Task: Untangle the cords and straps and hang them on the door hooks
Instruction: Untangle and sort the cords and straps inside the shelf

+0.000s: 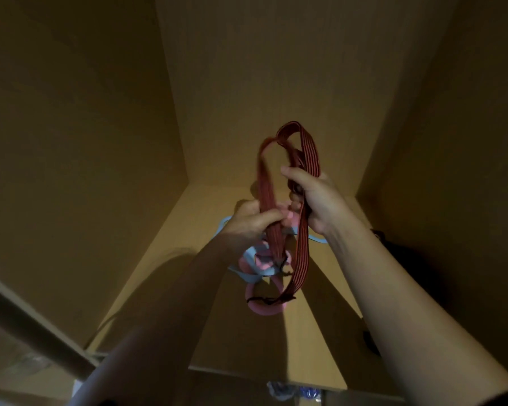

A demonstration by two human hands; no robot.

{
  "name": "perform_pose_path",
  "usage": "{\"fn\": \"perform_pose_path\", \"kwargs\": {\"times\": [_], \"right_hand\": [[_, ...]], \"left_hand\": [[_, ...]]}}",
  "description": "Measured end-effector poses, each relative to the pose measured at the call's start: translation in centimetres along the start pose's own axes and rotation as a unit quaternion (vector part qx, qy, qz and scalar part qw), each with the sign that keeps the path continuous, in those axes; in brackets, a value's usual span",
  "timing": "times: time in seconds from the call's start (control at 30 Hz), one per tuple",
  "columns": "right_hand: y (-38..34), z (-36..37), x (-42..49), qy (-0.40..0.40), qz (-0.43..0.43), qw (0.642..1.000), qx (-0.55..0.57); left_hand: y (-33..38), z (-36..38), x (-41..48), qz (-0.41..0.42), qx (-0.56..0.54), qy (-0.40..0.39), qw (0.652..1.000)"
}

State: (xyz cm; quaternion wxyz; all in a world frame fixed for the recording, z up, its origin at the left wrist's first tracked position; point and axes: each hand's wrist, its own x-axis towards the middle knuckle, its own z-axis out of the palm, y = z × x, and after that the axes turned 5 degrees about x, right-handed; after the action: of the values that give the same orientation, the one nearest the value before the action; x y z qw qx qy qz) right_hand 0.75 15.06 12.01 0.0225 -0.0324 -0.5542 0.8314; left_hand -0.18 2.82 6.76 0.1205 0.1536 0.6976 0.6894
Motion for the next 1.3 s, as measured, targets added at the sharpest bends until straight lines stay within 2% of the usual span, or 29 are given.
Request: {"fn": "perform_pose_path", "kwargs": {"times": [0.17, 0.27, 0.4, 0.5, 0.67, 0.8, 0.93, 1.07, 1.13, 1.23, 1.3], "right_hand": [[-0.3, -1.1, -0.1, 0.026, -0.044, 0.997, -0.059], [-0.1, -1.0, -0.2, 0.044, -0.058, 0.996, -0.047], [-0.3, -0.1, 0.4, 0.073, -0.068, 0.991, 0.088], [-1.2, 0.3, 1.0, 0.086, -0.084, 0.983, 0.139], [-2.9, 1.0, 1.8, 0.088, -0.087, 0.975, 0.183], [-3.6, 0.9, 2.2, 0.103, -0.073, 0.979, 0.162], [-1.9, -0.6, 2.6, 0.111, -0.028, 0.989, 0.094], [0.7, -2.7, 3.2, 0.117, 0.074, 0.977, 0.162], [1.8, -3.5, 3.4, 0.1, 0.143, 0.97, 0.172], [2.3, -3.1, 2.4, 0.085, 0.218, 0.971, 0.047], [2.2, -2.1, 1.2, 0.111, 0.173, 0.977, -0.053]], "left_hand": [[-2.1, -0.3, -0.5, 0.018, 0.035, 0.096, 0.995], [-1.9, 0.4, -1.6, -0.011, 0.023, 0.034, 0.999], [-0.7, 2.1, -2.5, -0.048, -0.021, -0.075, 0.996], [-0.1, 2.6, -2.7, -0.058, -0.007, -0.082, 0.995], [0.4, 3.3, -1.5, -0.025, 0.119, -0.05, 0.991], [1.7, 3.3, -0.7, -0.014, 0.146, -0.047, 0.988], [2.6, 2.1, -0.1, -0.041, 0.049, -0.101, 0.993], [4.0, 0.7, 0.0, -0.072, -0.126, -0.173, 0.974], [4.8, 0.1, -0.2, -0.087, -0.161, -0.229, 0.956], [5.9, -0.7, -0.3, -0.113, -0.189, -0.311, 0.925], [6.5, -1.3, -0.3, -0.126, -0.195, -0.355, 0.906]]}}
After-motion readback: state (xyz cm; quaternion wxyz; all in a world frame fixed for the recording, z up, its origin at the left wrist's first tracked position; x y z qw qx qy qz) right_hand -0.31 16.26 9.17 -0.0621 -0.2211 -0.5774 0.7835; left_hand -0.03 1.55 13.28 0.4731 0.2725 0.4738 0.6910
